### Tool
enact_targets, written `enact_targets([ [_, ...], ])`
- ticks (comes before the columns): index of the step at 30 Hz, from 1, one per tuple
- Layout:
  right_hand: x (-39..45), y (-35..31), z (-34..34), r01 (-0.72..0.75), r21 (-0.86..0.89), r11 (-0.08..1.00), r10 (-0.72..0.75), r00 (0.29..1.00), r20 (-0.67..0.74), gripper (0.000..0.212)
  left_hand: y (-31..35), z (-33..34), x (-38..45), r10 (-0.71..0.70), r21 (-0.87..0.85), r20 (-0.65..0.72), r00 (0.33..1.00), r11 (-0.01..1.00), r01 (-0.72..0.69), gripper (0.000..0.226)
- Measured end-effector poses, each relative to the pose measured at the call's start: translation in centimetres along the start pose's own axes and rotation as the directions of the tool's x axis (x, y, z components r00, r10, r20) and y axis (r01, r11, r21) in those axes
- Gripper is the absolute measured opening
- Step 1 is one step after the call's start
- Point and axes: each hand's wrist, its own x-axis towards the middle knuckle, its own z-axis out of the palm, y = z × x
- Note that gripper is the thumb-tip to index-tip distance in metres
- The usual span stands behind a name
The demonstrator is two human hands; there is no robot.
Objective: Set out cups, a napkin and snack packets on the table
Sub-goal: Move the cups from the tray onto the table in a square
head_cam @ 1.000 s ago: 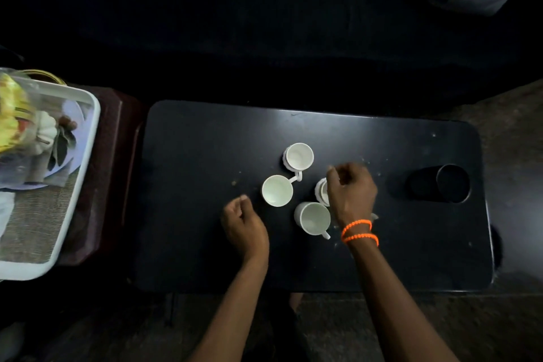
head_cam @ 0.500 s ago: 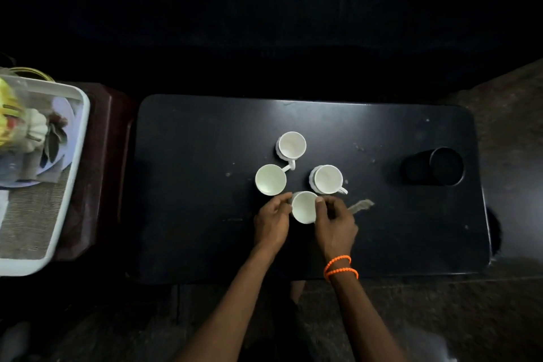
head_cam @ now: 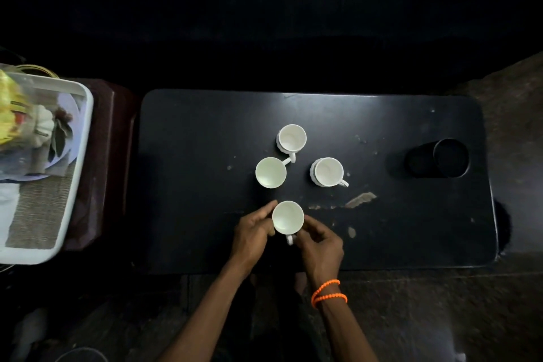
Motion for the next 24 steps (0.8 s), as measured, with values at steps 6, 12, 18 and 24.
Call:
enact_targets([
  [6,-2.4,0.9,0.6,-0.019,-0.036,0.999,0.016,0.997,-0.074,0.034,-1.8,-0.9,-1.5,-0.007,0.027,-0.021,1.000,1.000,0.008,0.073],
  [12,-3.9,1.1,0.9,-0.060,-0.039,0.997,0.055,0.990,-0.126,0.034,-3.7,-1.1,-1.8,-0.031,0.013,-0.029,0.999,0.999,0.031,0.052],
  [18,-4.4,1.7,0.7,-0.086,-0.066,0.994,0.076,0.988,-0.133,0.032,-4.8,-1.2,-2.0,-0.020,0.038,-0.007,1.000,0.999,0.020,0.053],
  [24,-3.4,2.1,0.3,-0.059,-0.098,0.993,0.049,0.994,-0.099,0.024,-4.5,-0.8,-1.9,-0.029,0.038,-0.066,0.997,0.999,0.031,0.049],
])
